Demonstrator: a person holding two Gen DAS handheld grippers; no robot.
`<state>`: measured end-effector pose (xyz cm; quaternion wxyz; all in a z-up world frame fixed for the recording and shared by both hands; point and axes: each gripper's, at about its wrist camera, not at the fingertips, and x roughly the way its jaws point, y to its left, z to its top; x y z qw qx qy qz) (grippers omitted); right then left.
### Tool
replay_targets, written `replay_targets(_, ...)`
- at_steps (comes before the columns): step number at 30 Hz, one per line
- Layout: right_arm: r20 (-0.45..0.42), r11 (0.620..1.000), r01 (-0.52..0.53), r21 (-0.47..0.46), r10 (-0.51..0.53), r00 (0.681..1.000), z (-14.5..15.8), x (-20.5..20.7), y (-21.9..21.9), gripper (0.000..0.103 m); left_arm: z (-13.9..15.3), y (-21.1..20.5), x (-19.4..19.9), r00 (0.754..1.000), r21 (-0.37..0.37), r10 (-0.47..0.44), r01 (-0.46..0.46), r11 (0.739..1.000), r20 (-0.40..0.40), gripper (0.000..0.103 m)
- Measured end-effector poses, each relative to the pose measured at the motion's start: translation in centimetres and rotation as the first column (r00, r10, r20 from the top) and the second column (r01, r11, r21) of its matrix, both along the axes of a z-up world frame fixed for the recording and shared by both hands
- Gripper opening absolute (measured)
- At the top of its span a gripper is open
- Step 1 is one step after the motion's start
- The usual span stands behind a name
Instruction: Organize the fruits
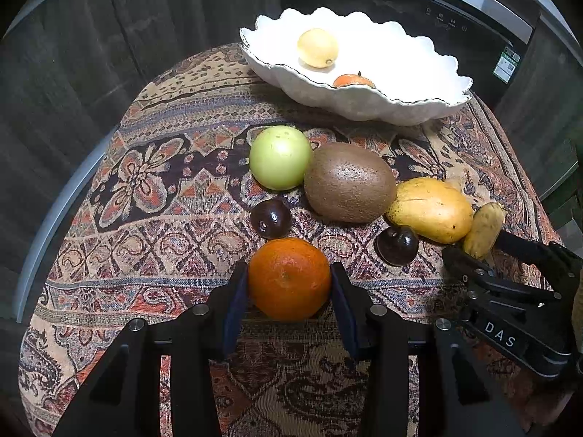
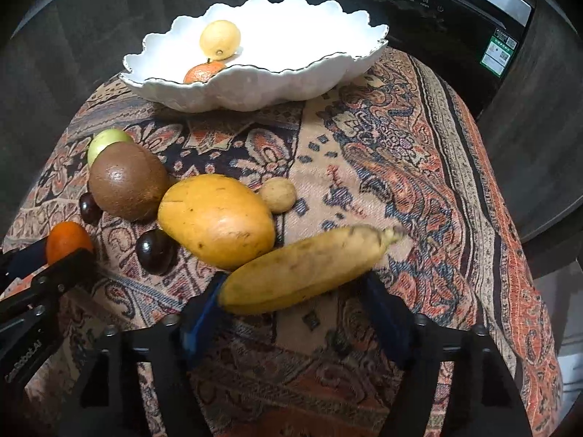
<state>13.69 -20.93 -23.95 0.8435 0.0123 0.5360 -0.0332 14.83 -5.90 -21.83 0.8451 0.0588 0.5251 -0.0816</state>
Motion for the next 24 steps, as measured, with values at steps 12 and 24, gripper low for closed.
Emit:
replay_targets(12, -0.030, 0.991, 0.030, 0.128, -0.027, 0.999, 1.9, -0.6, -1.2, 0.069, 0.9, -0.6, -0.6, 1.000, -0.010, -0.022, 0.022, 1.000, 0.017, 0.044)
replay_targets(24, -0.087, 0.890, 0.338, 0.305, -0.328, 0.941, 4.0, -1.6, -4.1, 0.058, 4.6, -1.5, 0.7, 0.998, -0.037, -0.032, 0.035, 0.999, 0.059, 0.043)
